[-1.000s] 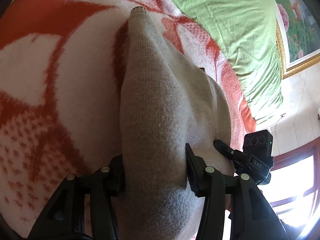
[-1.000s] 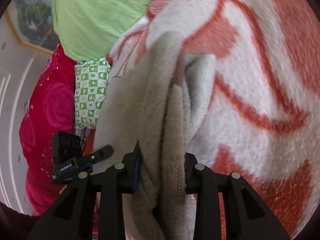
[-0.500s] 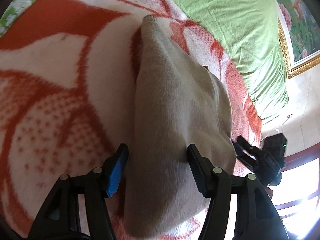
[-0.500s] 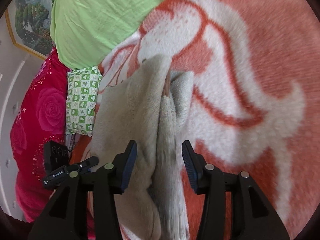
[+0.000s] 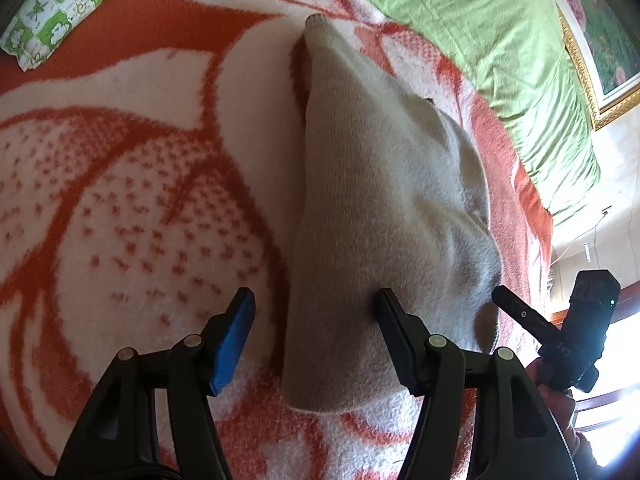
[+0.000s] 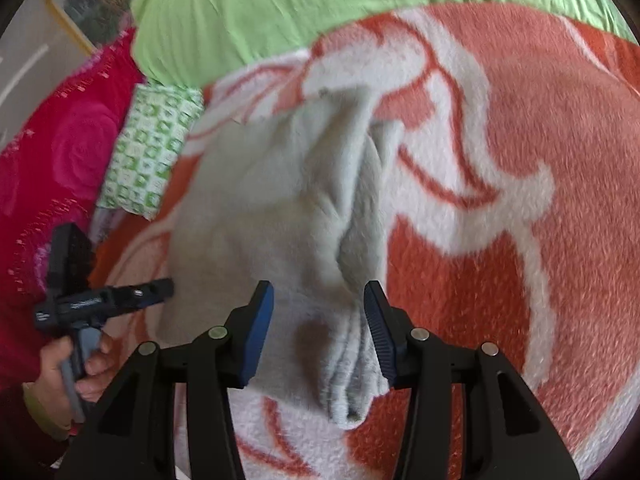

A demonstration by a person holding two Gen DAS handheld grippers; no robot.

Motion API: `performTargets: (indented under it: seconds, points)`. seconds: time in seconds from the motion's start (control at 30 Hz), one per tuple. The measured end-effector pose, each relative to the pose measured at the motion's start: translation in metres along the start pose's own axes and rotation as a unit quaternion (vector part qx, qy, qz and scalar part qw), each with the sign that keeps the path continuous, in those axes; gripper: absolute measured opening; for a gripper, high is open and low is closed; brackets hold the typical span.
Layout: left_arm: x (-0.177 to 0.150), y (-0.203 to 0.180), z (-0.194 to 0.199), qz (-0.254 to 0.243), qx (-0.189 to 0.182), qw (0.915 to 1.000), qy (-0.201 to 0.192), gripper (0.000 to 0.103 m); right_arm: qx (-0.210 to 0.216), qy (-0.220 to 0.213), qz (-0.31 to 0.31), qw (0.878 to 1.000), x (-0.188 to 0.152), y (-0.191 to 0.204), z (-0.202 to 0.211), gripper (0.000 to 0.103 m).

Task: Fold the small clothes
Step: 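Lay the folded sweater down and open both tools, pulling them back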

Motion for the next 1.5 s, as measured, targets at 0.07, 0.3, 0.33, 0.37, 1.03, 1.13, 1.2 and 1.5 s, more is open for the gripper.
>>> performTargets:
  seconds: [0.07, 0.3, 0.33, 0.37, 1.03, 1.13, 1.2, 1.5]
  points:
    - [-0.001, 0.0, -0.004, -0.001, 0.004, 1.0, 0.005, 0.064, 0.006, 0.007, -0.009, 1.0, -0.002, -0.004, -0.006, 0.048]
    - [-0.002, -0.016, -0.008, -0.02, 0.004, 0.9997, 0.016, 0.063, 0.028, 0.021, -0.008, 0.999, -0.001, -0.001, -0.006, 0.011]
    - [-0.002, -0.019, -0.008, -0.024, 0.003, 0.9996, 0.018, 0.062, 0.026, 0.021, 0.0, 0.999, 0.001, 0.001, -0.004, 0.01]
    - [-0.001, -0.022, -0.008, -0.025, 0.004, 0.9995, 0.021, 0.062, 0.023, 0.019, 0.007, 1.0, 0.003, 0.003, -0.001, 0.01]
    - [-0.025, -0.007, -0.004, -0.014, 0.0, 0.9994, 0.031, 0.064, -0.057, -0.003, 0.015, 0.998, 0.001, -0.017, 0.012, 0.035]
    - [-0.03, -0.006, 0.004, -0.016, 0.003, 0.9995, 0.027, 0.064, -0.02, -0.04, 0.026, 0.999, 0.001, 0.007, 0.032, 0.035]
    - [-0.035, -0.004, 0.005, -0.02, 0.007, 0.9994, 0.029, 0.064, 0.003, -0.027, 0.042, 0.999, -0.007, 0.022, 0.028, 0.035]
    - [-0.042, 0.001, -0.007, -0.033, 0.026, 0.9986, 0.032, 0.065, -0.014, 0.024, -0.011, 1.0, -0.032, -0.012, -0.016, 0.035]
Point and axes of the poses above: each gripper's, at about its wrist camera, not at the fingertips, and z roughly against the way its jaws point, y to its left, x to its top, the point moved 9 cm from there along -z, roughly the way its jaws point, and after that the axes turned 3 degrees about x, right-handed, at the moved point
